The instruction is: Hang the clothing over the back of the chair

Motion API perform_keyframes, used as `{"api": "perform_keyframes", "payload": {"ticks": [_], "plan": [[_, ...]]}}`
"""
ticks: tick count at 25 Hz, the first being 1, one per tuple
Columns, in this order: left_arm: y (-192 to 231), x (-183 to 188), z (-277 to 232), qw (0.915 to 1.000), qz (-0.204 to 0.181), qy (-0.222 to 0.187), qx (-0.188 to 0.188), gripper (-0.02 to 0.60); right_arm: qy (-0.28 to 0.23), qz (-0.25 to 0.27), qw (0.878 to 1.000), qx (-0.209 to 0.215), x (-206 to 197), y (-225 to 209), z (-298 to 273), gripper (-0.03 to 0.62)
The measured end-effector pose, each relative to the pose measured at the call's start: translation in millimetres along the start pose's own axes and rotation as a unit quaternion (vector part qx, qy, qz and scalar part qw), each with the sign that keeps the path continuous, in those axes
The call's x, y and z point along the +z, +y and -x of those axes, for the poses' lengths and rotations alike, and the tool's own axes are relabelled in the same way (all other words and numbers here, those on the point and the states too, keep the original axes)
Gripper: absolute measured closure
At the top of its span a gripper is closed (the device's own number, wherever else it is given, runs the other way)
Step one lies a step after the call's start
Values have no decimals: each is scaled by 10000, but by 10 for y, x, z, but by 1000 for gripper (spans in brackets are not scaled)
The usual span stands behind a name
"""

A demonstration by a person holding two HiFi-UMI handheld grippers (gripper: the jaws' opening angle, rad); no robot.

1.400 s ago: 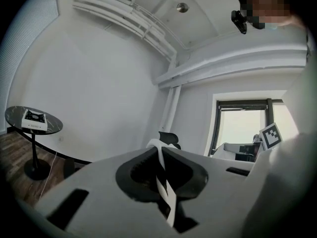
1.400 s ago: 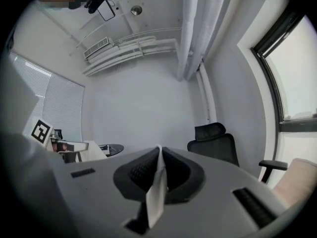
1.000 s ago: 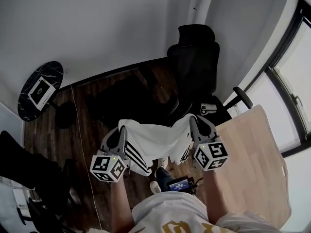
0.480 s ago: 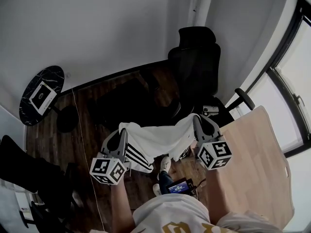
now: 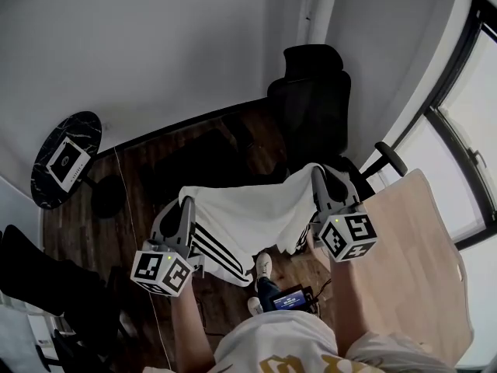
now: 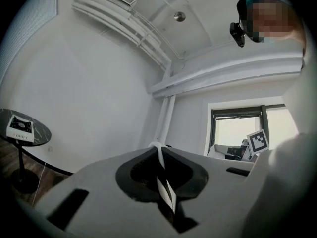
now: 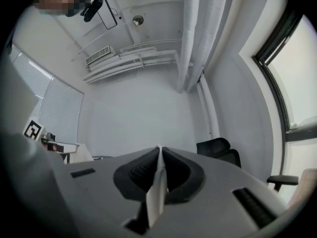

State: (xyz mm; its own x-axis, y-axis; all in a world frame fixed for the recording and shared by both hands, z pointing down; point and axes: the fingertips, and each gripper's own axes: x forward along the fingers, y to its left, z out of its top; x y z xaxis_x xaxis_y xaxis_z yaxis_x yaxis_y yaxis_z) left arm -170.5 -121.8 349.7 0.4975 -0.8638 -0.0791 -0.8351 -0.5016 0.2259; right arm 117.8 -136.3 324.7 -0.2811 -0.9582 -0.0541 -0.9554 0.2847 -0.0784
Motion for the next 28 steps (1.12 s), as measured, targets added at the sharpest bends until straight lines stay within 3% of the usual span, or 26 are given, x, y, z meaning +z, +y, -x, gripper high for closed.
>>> {"api": "perform_keyframes", "payload": {"ticks": [5,9,15,21,28], "plan": [[99,228,-160,9997,-157,-155,55,551,-284,132,9995,-47,257,-122,-261,577],[283,269,-316,9998,-57,-141,146,551,-391,264,9989,9,399,-132,-543,577],[456,249,-691,9996,-154,-9,245,551,-363,370,9985,171,404,-204,-964,577],[726,461,-1065,9989,-174,-196,384,551,-428,368,9978,337,457,-282,-1576,577],[1165,134,-1448,9972,-196,217,692,551,-141,446,9957,800,145,-209,-2319,577]]}}
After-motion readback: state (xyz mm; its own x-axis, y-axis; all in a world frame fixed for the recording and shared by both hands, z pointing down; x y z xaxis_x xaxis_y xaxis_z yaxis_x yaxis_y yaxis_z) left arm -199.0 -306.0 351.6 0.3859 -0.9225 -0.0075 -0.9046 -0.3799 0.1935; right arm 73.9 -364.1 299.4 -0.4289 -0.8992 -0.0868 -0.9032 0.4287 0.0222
